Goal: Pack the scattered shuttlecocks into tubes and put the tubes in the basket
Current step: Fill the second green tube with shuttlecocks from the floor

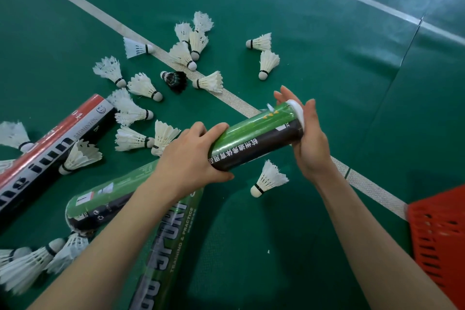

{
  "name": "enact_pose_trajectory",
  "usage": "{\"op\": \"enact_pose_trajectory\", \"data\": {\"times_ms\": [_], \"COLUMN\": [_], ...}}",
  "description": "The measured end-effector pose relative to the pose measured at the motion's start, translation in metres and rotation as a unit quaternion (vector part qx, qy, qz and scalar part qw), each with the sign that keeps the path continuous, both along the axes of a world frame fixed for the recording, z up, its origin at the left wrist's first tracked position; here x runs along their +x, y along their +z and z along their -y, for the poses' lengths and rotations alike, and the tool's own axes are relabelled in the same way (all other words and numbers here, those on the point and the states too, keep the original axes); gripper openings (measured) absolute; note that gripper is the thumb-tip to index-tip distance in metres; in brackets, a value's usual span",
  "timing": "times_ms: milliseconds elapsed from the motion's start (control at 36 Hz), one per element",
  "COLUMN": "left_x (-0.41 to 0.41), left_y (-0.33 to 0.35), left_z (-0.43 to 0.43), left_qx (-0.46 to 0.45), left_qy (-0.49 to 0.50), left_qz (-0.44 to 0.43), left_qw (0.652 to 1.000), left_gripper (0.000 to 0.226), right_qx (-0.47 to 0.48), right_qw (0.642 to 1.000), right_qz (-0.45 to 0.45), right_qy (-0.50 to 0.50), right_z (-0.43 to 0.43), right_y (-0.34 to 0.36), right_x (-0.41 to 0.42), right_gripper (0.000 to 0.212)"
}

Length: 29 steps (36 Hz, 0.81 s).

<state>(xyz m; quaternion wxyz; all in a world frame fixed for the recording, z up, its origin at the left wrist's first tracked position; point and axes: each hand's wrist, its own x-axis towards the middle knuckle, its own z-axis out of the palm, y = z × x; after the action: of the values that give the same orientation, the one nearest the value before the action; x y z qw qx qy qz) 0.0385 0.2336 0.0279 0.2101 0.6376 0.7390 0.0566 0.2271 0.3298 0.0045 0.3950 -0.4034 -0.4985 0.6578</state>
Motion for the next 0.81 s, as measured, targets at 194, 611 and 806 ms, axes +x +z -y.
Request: {"op": "enact_pose_trajectory", "data": {"times_ms": [194, 611, 806], "left_x": [-0.002, 0.006, 0.001], "left_y": [0.002, 0.002, 0.001], "left_z": [0.003, -0.001, -0.001], "left_qx": [0.034, 0.041, 0.015], "left_qy": [0.0, 0.022, 0.038], "left_qz": [-0.041, -0.006, 0.074], "left_qw": [0.999, 0.999, 0.996], "left_gripper": [0.089, 0.085, 0.083], "right_qx": [0.004, 0.044, 0.056], "right_qw": [0.999, 0.997, 0.991], "right_qz": [-0.017, -0.024, -0.021], "right_qy": [0.032, -0.053, -0.119], "right_z": [0.001, -0.004, -0.01], "right_y": [-0.007, 0.003, 0.009], "right_x": [0.003, 0.001, 0.007], "right_gripper": [0.039, 0.041, 0.046]}}
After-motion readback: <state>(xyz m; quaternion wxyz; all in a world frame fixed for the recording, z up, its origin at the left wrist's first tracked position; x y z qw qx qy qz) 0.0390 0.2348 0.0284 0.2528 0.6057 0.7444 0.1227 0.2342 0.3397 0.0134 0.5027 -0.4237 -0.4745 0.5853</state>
